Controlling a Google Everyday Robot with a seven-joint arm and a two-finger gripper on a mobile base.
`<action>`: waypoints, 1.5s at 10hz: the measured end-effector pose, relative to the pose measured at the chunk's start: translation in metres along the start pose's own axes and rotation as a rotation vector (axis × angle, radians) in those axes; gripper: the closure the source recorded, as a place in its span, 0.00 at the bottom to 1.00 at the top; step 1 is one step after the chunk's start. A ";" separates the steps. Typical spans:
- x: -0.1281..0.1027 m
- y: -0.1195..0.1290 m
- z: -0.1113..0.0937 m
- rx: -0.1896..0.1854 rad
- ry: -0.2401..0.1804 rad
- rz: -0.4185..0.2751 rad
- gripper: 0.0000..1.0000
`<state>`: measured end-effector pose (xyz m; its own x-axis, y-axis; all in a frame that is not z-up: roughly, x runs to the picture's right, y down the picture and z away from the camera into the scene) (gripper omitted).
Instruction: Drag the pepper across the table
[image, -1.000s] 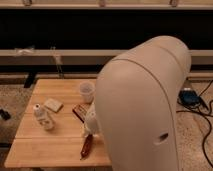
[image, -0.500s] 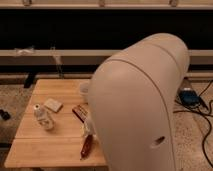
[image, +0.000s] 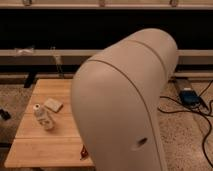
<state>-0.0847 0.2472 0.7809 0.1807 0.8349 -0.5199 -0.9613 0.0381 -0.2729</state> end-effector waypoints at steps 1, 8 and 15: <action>0.000 0.001 0.001 0.008 0.000 -0.004 0.35; 0.001 0.004 0.009 0.039 0.022 -0.025 0.35; 0.003 0.002 0.014 0.058 0.037 -0.027 0.45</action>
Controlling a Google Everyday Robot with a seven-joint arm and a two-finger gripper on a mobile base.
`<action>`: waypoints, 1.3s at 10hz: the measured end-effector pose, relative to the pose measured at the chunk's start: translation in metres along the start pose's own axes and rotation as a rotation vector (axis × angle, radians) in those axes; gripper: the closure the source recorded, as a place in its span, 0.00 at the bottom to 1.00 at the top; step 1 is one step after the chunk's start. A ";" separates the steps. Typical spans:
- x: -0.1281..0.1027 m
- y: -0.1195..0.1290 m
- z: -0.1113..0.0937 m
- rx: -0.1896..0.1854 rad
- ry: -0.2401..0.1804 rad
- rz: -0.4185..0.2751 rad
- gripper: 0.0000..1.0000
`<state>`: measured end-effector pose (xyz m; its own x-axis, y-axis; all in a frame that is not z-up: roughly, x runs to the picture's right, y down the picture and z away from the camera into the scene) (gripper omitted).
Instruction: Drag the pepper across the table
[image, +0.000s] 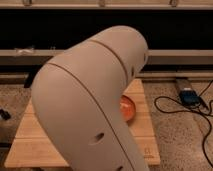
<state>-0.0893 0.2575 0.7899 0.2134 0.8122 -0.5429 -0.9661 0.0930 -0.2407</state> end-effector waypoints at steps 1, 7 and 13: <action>0.000 0.001 0.000 -0.001 -0.001 -0.001 0.54; -0.006 -0.006 -0.006 -0.027 -0.013 0.011 1.00; -0.019 -0.001 -0.010 -0.151 -0.039 -0.029 1.00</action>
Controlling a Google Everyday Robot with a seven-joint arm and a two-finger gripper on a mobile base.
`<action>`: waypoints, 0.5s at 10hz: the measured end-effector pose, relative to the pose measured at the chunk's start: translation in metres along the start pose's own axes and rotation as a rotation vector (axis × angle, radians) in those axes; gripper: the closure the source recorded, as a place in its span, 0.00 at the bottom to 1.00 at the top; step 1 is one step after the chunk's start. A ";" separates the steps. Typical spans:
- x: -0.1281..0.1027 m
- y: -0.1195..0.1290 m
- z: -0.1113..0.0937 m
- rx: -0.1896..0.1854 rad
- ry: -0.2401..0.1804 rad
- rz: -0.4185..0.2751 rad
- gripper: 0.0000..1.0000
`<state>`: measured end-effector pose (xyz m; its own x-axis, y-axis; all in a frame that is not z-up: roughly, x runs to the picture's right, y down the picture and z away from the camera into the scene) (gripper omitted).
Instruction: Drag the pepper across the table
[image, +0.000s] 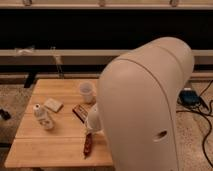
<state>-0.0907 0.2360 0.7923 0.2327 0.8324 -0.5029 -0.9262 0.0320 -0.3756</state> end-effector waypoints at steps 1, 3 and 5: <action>-0.001 0.002 0.000 -0.011 -0.005 -0.012 1.00; -0.004 0.004 -0.002 -0.027 -0.023 -0.025 1.00; -0.007 0.009 -0.001 -0.040 -0.039 -0.039 1.00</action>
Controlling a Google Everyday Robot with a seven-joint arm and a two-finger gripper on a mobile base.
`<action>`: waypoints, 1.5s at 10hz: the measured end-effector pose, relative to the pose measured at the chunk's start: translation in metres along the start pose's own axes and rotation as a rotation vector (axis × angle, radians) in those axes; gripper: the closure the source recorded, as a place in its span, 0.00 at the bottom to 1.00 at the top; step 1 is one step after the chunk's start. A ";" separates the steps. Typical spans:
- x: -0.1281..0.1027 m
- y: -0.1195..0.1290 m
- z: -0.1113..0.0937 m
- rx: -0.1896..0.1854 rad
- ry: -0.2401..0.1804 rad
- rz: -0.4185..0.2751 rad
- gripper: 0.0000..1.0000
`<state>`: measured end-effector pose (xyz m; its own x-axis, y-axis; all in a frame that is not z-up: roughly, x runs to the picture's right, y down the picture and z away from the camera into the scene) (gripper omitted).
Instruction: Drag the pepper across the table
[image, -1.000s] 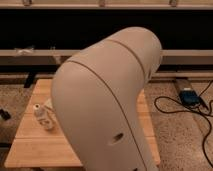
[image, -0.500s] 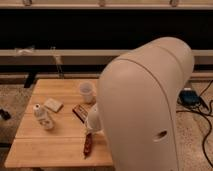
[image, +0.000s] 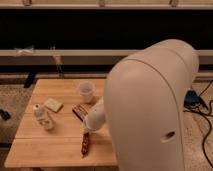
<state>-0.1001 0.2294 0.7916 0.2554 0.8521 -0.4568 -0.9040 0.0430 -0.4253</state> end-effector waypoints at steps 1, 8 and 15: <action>-0.002 0.000 0.000 -0.005 -0.009 -0.001 1.00; -0.023 0.008 -0.001 -0.036 -0.061 -0.019 1.00; -0.061 0.001 -0.002 -0.053 -0.115 0.010 1.00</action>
<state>-0.1161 0.1761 0.8178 0.2031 0.9068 -0.3693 -0.8862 0.0098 -0.4632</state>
